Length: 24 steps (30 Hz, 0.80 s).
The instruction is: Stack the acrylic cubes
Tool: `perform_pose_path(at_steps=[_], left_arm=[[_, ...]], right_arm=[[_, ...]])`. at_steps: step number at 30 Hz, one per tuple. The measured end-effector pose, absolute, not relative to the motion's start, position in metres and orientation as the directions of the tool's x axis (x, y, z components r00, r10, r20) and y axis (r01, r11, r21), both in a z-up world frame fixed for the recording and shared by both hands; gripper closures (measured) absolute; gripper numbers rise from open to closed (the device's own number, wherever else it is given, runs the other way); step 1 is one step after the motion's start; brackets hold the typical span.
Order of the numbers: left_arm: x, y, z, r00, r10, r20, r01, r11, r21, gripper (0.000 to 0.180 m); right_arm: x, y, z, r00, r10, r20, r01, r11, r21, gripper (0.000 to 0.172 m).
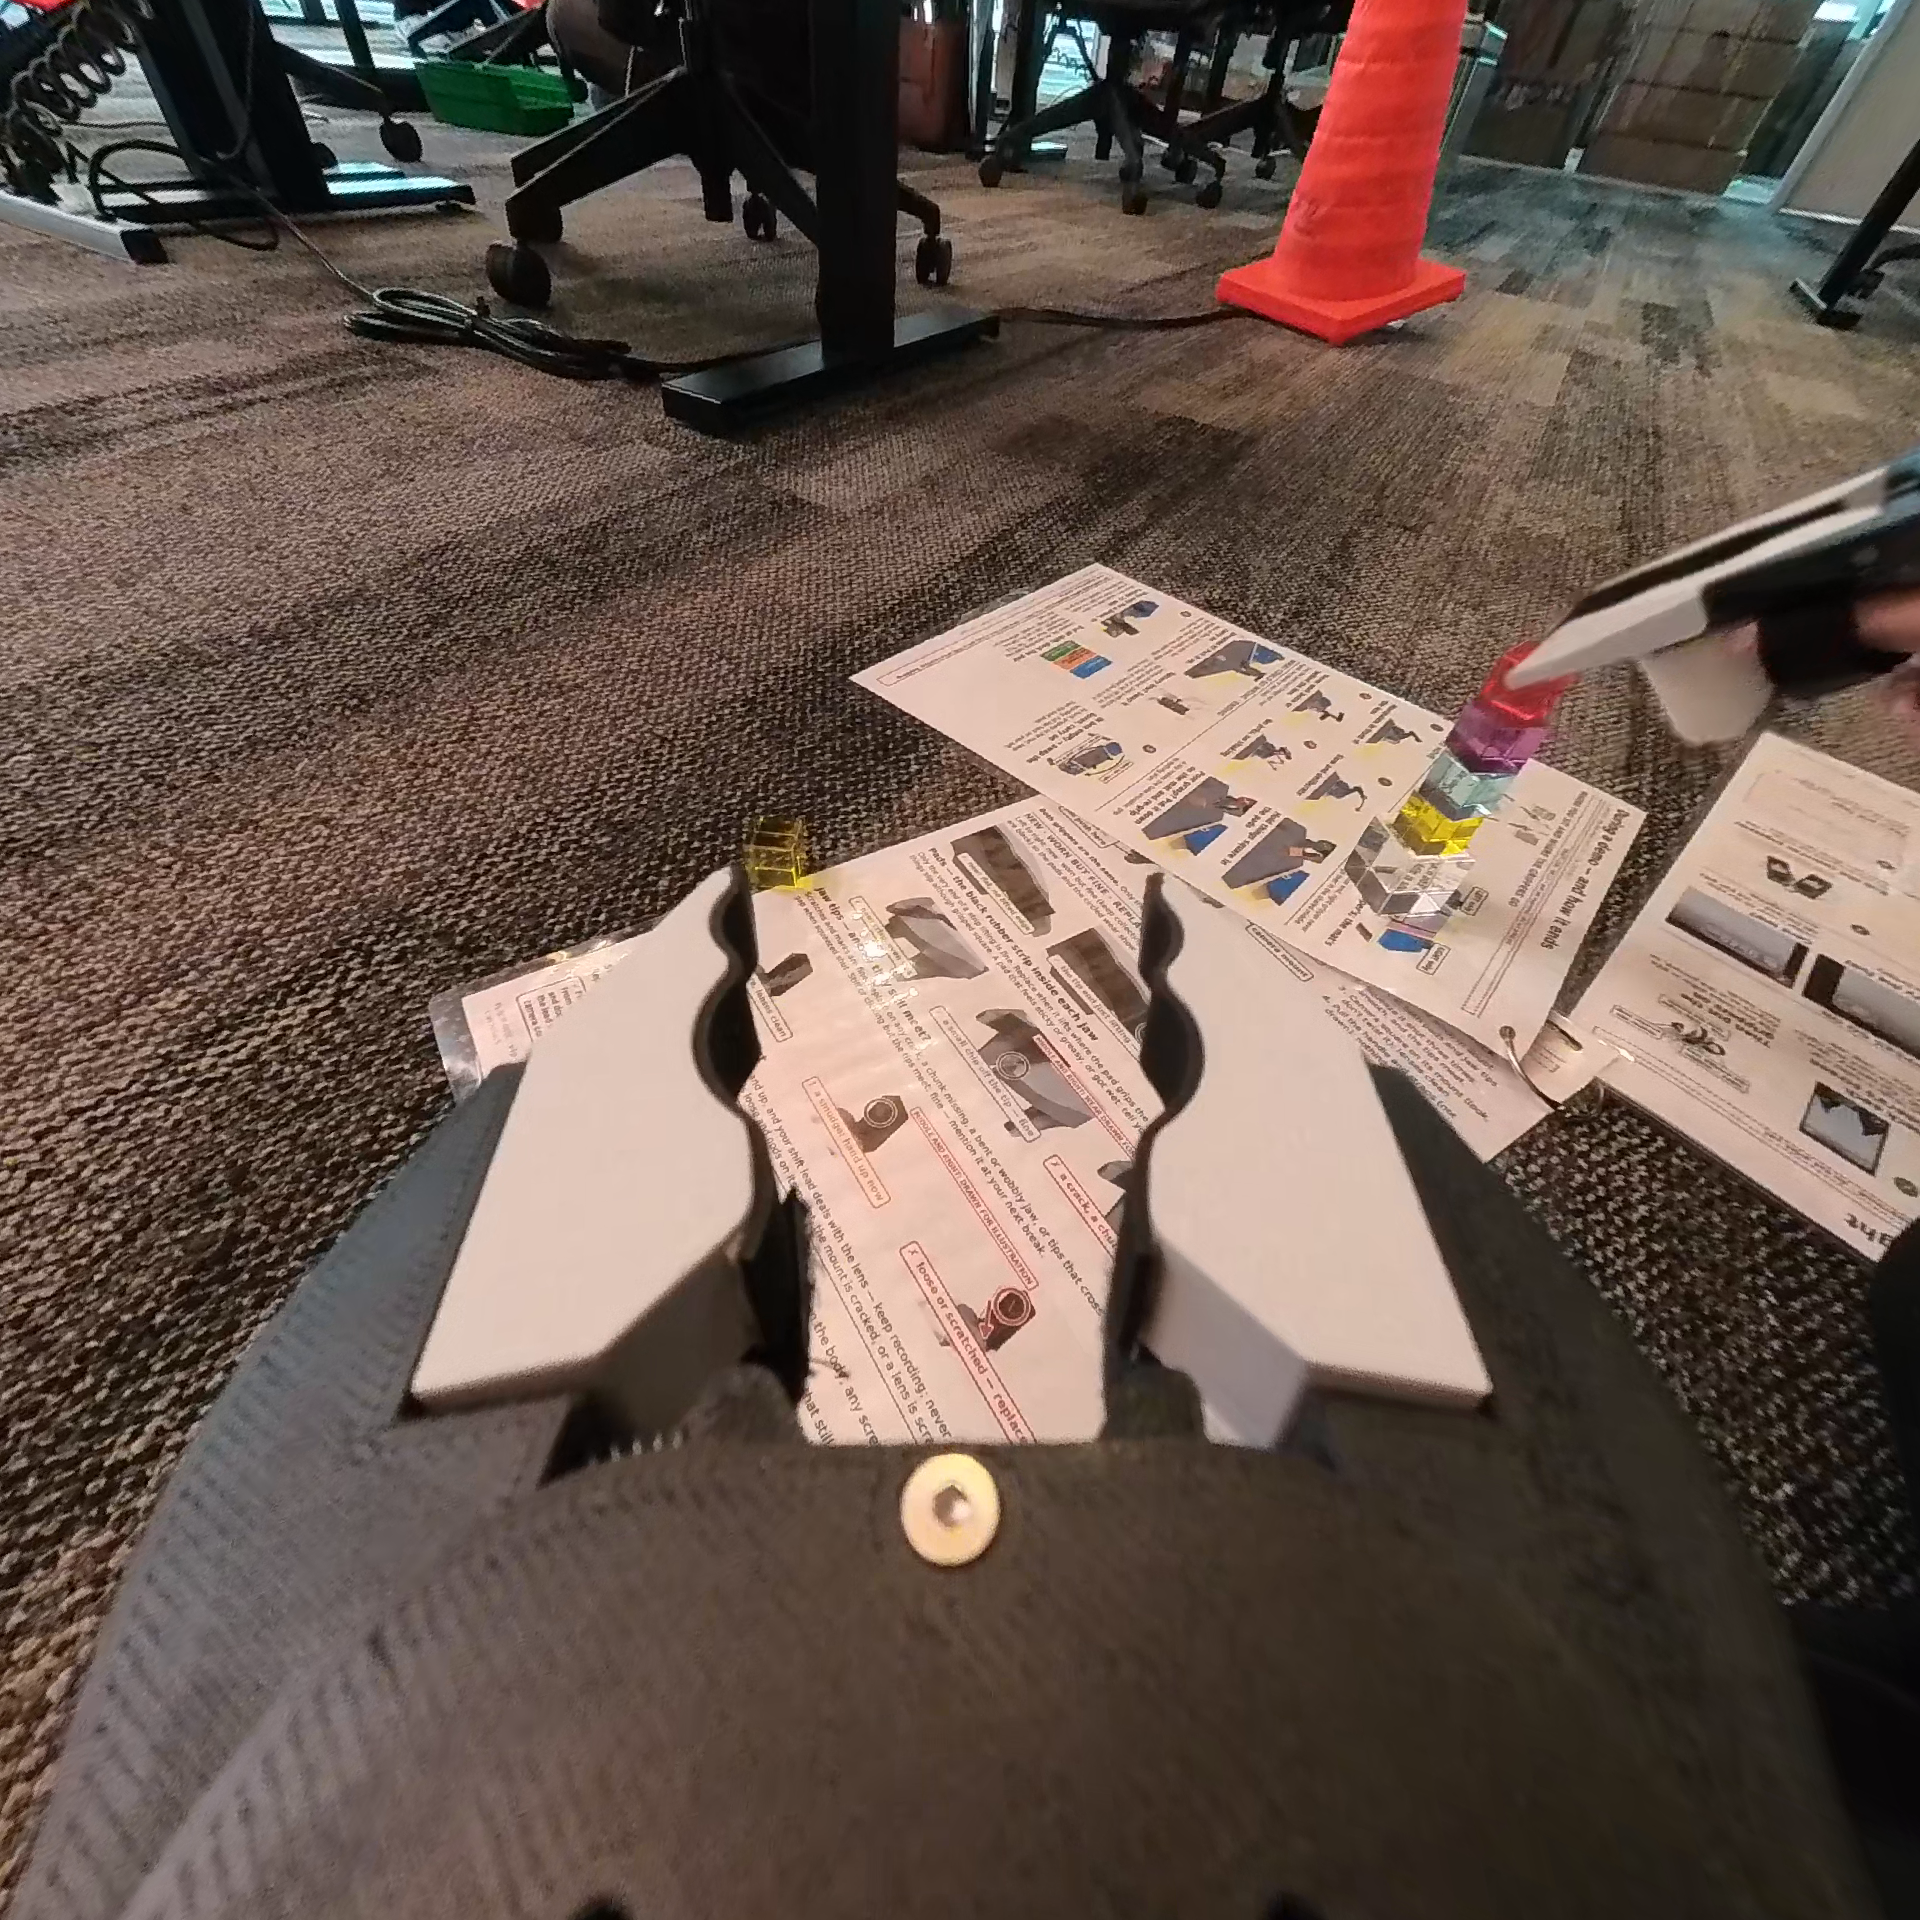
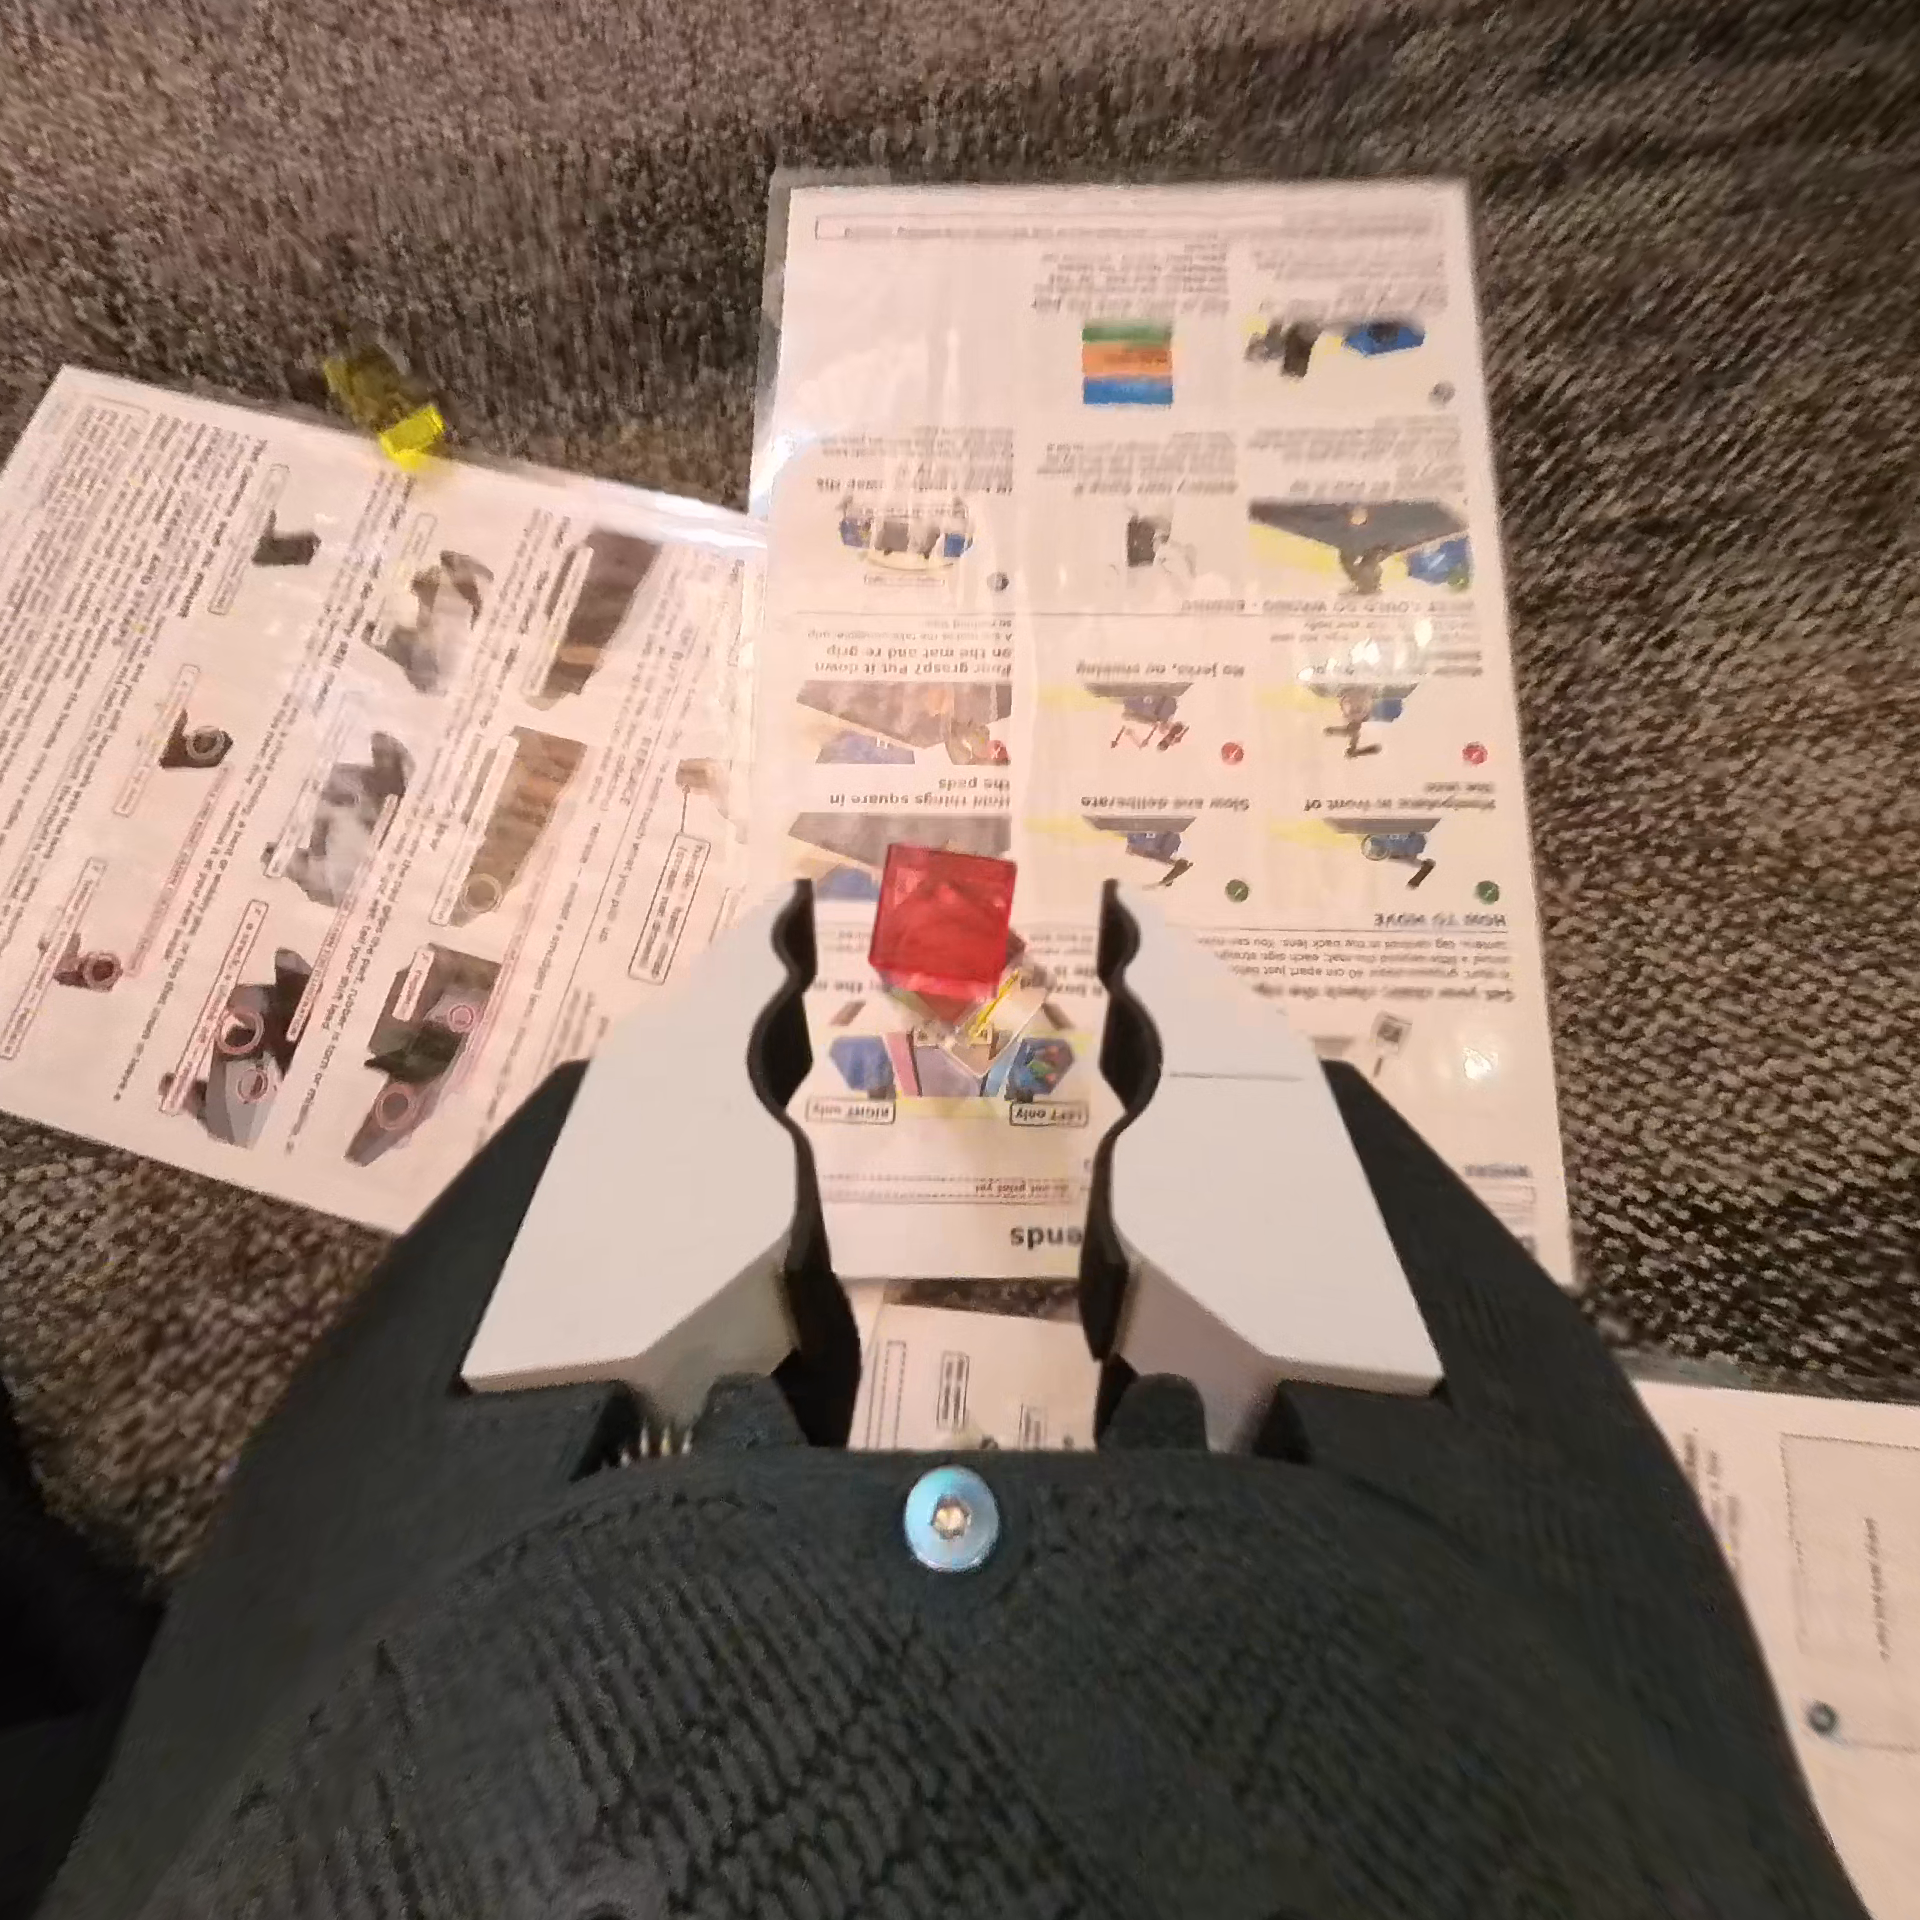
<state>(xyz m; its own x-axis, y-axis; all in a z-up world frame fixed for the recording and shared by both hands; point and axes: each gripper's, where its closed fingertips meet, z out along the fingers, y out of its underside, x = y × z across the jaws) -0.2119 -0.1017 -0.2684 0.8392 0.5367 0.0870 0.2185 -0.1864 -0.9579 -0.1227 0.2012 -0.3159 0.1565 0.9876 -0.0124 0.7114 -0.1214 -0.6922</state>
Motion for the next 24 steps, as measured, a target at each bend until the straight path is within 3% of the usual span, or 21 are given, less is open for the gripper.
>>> perform_pose_path(at_steps=[3,6,11,15,18,21,24], left_arm=[[-0.210,-0.100,-0.268,0.842,0.532,0.088,0.218,-0.187,-0.958,0.107],[-0.208,-0.098,-0.268,0.849,0.522,0.078,0.209,-0.197,-0.958,0.107],[-0.206,-0.096,-0.270,0.857,0.511,0.069,0.202,-0.211,-0.956,0.107],[-0.205,-0.095,-0.272,0.861,0.505,0.065,0.201,-0.221,-0.954,0.107],[-0.205,-0.095,-0.274,0.864,0.500,0.060,0.198,-0.228,-0.953,0.107],[-0.207,-0.095,-0.275,0.861,0.503,0.075,0.212,-0.221,-0.952,0.107],[-0.208,-0.093,-0.279,0.865,0.495,0.079,0.218,-0.230,-0.948,0.107]], right_arm=[[-0.140,0.192,-0.280,0.153,0.988,-0.015,0.579,-0.101,-0.809,0.115],[-0.179,0.146,-0.264,0.020,0.998,-0.065,0.469,-0.067,-0.881,0.114],[-0.246,0.048,-0.334,-0.288,0.958,0.016,0.607,0.195,-0.771,0.099],[-0.289,0.009,-0.399,-0.430,0.899,0.086,0.653,0.375,-0.658,0.102],[-0.327,-0.001,-0.417,-0.358,0.933,-0.028,0.674,0.237,-0.700,0.117],[-0.361,0.010,-0.422,-0.201,0.970,-0.137,0.670,0.034,-0.741,0.117],[-0.377,0.013,-0.434,-0.205,0.973,-0.109,0.677,0.061,-0.733,0.117]])
